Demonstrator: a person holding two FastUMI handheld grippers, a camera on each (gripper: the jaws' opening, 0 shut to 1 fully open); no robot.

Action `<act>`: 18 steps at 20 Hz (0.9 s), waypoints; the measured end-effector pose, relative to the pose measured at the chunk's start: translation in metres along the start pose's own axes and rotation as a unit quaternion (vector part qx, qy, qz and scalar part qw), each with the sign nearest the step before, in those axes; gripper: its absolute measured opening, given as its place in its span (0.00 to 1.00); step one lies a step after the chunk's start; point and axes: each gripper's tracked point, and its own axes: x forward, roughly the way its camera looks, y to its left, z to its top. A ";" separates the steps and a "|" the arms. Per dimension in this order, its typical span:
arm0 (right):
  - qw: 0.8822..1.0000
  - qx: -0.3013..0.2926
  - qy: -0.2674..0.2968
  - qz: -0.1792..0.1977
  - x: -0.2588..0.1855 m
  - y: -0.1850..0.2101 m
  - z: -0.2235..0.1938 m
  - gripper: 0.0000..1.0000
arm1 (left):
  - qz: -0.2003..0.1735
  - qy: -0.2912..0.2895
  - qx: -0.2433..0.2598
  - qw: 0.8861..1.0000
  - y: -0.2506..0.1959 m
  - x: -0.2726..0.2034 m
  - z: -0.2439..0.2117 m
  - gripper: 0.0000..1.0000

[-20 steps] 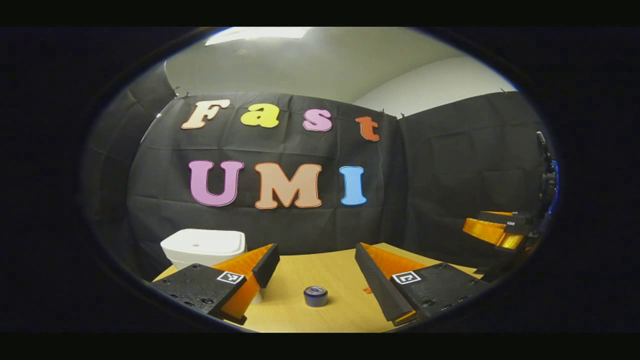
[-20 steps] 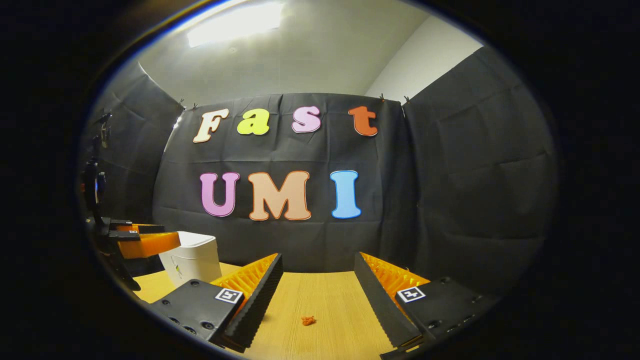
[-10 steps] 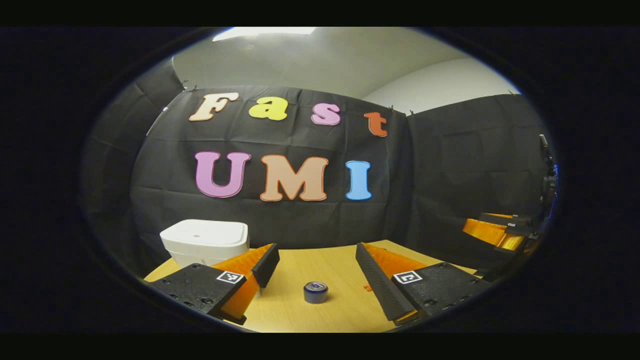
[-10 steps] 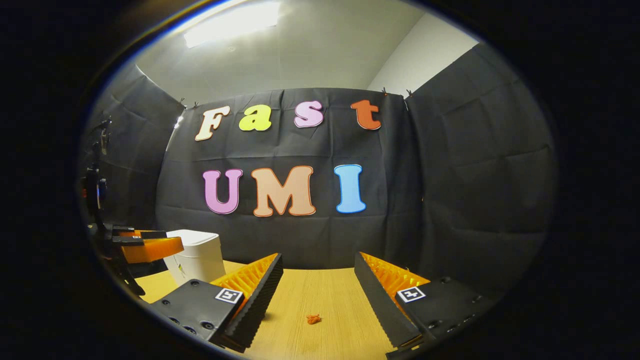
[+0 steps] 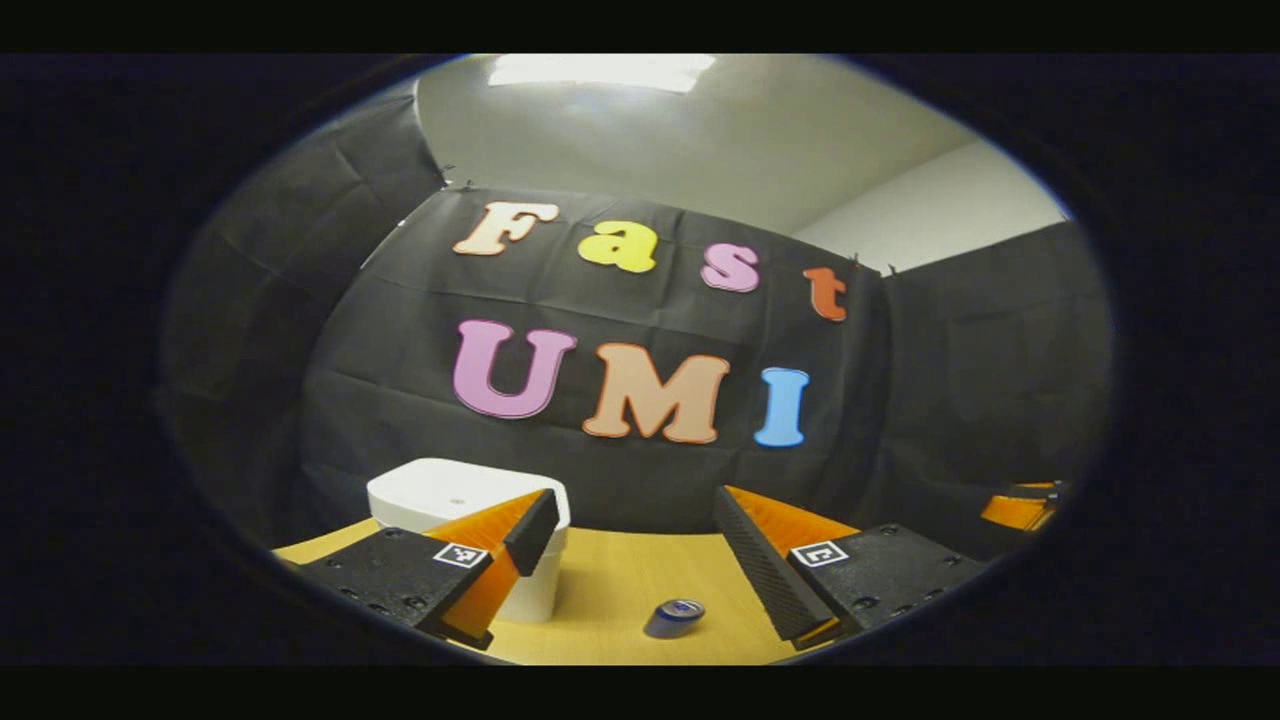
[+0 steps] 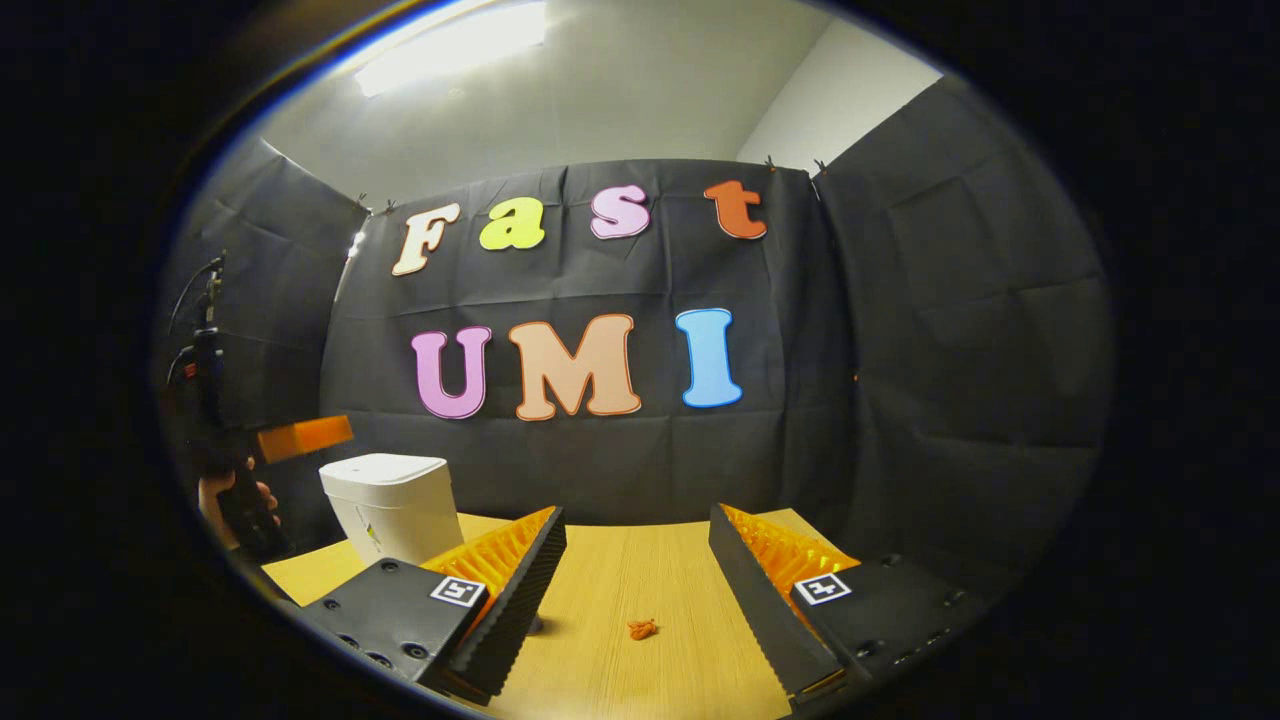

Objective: Press the lid of the desktop garbage bin to open it, pick up the crumpled paper on the desktop and throw it into the bin, then pick up the pop can on the desktop and drop it into the bin, and finally close the garbage bin lid.

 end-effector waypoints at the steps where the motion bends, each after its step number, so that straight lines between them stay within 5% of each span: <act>1: 1.000 0.002 0.001 -0.001 0.001 0.001 0.000 0.96 | 0.022 0.007 0.004 1.000 0.027 0.008 0.002 0.92; 3: 1.000 0.002 0.005 -0.005 0.002 0.002 -0.003 0.96 | 0.073 0.035 0.026 0.996 0.079 0.027 -0.004 0.59; 7: 1.000 -0.005 0.012 -0.027 0.002 -0.001 -0.006 0.96 | 0.050 0.123 0.003 0.991 0.113 0.059 -0.038 0.00; 12: 0.998 -0.001 0.029 -0.051 0.000 -0.005 -0.016 0.96 | 0.046 0.219 0.037 0.974 0.142 0.076 -0.081 0.00; 14: 0.998 0.004 0.036 -0.055 0.000 -0.004 -0.019 0.96 | 0.042 0.216 0.043 0.975 0.140 0.078 -0.080 0.00; 18: 0.998 0.012 0.045 -0.047 0.004 0.007 -0.029 0.96 | 0.032 0.232 -0.001 0.972 0.142 0.076 -0.086 0.00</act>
